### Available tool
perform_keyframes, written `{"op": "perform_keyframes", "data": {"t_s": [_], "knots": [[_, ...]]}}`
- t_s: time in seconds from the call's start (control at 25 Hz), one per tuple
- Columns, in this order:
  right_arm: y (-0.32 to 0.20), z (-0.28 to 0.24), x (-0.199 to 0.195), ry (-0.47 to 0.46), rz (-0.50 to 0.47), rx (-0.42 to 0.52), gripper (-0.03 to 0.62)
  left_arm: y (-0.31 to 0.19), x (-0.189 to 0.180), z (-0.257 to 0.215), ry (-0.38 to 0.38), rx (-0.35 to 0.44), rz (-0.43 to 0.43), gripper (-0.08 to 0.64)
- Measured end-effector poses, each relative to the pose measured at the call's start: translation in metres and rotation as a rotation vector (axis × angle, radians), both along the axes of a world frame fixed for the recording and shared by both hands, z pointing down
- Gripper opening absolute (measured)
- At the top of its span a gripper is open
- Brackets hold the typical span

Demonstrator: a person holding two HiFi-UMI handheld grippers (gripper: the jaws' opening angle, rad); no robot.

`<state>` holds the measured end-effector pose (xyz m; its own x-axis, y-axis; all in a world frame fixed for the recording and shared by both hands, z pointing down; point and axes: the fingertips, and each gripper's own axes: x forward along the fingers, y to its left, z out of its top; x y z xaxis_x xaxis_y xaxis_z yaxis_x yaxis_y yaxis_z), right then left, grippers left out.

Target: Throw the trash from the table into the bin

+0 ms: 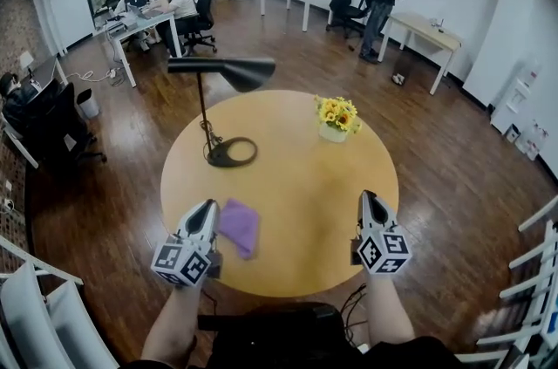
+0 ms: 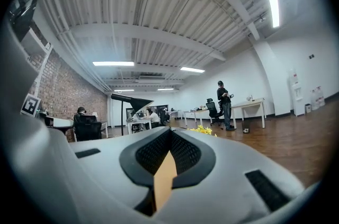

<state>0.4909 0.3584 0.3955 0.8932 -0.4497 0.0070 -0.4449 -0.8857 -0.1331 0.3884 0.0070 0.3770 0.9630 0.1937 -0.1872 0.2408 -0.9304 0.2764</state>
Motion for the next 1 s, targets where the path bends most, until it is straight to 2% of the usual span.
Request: {"op": "perform_keyframes", "data": {"t_s": [0.32,0.52,0.68,1.0], "knots": [[-0.005,-0.002,-0.002,0.005,-0.001,-0.010,0.002,-0.003,-0.003,0.007,-0.003,0.003,0.014,0.031],[0.005,0.005,-0.004,0.003,0.018,-0.009,0.000,-0.007,-0.002,0.008,0.006,-0.021,0.012,0.031],[0.006,0.015,-0.004,-0.021,0.024,0.000,0.000,-0.010,-0.003,0.007,0.010,-0.018,0.010,0.031],[-0.016,0.024,-0.006,-0.037,-0.014,-0.013,0.000,-0.022,-0.017,0.004,0.013,-0.043,-0.020,0.031]]}}
